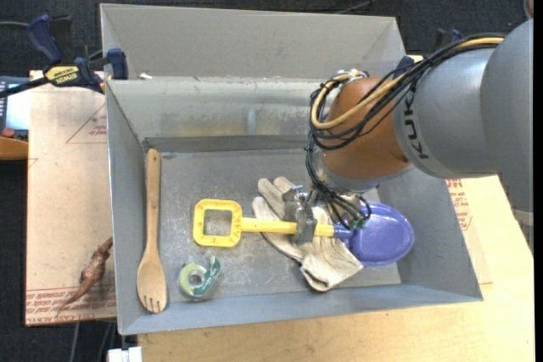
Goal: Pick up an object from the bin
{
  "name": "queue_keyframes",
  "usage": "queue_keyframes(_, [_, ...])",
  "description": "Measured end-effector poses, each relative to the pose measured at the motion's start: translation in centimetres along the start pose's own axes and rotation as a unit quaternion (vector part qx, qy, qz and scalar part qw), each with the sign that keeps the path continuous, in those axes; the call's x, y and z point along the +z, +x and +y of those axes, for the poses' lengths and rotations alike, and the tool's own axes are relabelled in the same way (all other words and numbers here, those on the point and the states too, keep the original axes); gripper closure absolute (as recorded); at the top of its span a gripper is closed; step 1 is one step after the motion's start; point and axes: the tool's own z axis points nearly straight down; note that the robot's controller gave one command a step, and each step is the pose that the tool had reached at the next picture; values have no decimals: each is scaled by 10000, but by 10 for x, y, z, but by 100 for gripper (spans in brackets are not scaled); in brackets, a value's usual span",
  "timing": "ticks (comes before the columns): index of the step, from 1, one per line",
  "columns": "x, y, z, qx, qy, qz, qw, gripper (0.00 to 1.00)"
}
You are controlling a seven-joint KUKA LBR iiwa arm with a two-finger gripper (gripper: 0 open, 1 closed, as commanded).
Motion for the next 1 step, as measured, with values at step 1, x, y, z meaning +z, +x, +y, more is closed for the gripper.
queue_keyframes(1, [0, 0, 0, -2, 0, 0, 10000, 100])
